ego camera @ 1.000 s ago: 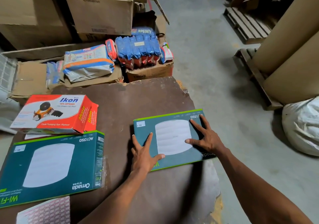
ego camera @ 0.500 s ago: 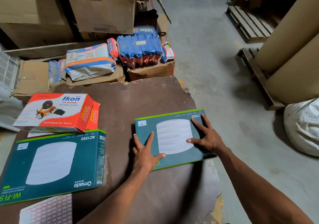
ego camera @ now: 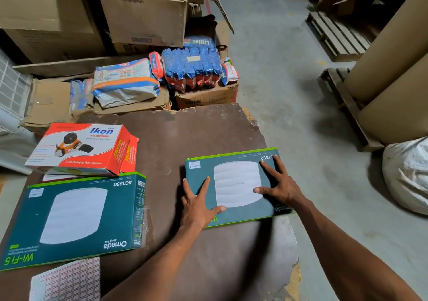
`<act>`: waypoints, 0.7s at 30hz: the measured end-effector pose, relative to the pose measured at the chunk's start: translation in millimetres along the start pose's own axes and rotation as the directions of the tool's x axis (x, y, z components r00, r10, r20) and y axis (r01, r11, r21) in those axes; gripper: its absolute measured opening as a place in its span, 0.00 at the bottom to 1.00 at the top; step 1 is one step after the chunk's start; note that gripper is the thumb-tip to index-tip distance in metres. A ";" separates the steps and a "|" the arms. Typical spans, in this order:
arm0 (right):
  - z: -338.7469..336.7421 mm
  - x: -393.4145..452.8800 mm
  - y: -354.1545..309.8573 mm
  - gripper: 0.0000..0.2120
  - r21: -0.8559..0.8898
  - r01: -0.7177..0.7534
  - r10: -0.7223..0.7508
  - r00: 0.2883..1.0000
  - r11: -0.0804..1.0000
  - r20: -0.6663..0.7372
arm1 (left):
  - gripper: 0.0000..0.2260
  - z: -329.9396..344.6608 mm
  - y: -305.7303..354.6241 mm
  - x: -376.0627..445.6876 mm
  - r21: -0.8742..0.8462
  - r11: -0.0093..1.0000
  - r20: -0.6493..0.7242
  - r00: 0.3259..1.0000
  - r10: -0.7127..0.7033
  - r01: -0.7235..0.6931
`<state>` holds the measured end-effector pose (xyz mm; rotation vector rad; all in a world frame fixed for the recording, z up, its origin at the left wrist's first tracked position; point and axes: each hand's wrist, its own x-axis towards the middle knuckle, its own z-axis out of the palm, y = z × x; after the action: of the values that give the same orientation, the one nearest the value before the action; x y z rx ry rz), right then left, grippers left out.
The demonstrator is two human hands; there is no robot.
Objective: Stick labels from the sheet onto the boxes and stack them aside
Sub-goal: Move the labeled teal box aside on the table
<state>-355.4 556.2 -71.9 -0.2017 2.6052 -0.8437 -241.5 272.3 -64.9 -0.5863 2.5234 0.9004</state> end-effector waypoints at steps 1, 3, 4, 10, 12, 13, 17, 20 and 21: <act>0.1 0.7 0.3 0.49 -0.015 -0.014 0.014 1.000 1.000 0.012 | 0.48 -0.2 -0.7 0.8 -0.001 1.000 0.016 1.000 -0.001 0.001; 0.0 2.0 -1.1 0.51 -0.092 -0.045 0.048 0.998 0.995 0.032 | 0.48 -1.8 -2.4 1.7 -0.002 1.000 0.047 0.999 0.001 -0.001; 0.2 2.8 -3.4 0.51 -0.157 -0.065 0.073 0.996 0.985 0.042 | 0.47 -3.3 -3.4 1.4 0.014 1.000 0.052 0.999 0.010 -0.010; 10.2 -16.7 -53.6 0.43 -0.147 -0.093 0.069 0.985 0.985 -0.161 | 0.41 -24.3 -7.2 -15.0 0.050 0.988 -0.098 0.984 0.150 -0.146; 21.1 -32.8 -77.9 0.40 0.028 -0.034 0.040 0.967 0.999 -0.252 | 0.37 -35.8 -10.9 -28.5 -0.059 0.980 -0.159 0.971 0.179 -0.190; 27.6 -41.9 -91.2 0.37 0.130 0.002 0.033 0.962 0.992 -0.270 | 0.36 -42.0 -14.7 -37.0 -0.121 0.970 -0.188 0.965 0.184 -0.209; 59.3 -82.7 -146.8 0.27 0.365 0.099 -0.003 0.967 0.926 -0.254 | 0.31 -65.5 -45.1 -75.2 -0.231 0.936 -0.326 0.928 0.182 -0.265; 91.6 -110.1 -182.9 0.21 0.515 0.072 0.033 0.981 0.854 -0.193 | 0.29 -80.8 -78.4 -104.6 -0.262 0.921 -0.395 0.903 0.171 -0.289; 102.1 -118.6 -195.6 0.20 0.547 0.056 0.041 0.986 0.835 -0.162 | 0.28 -85.8 -89.7 -114.3 -0.285 0.910 -0.402 0.900 0.171 -0.300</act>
<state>-202.4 373.8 5.8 0.0272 2.3762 -1.6317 -120.0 180.7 8.1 -0.6013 2.8398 1.4635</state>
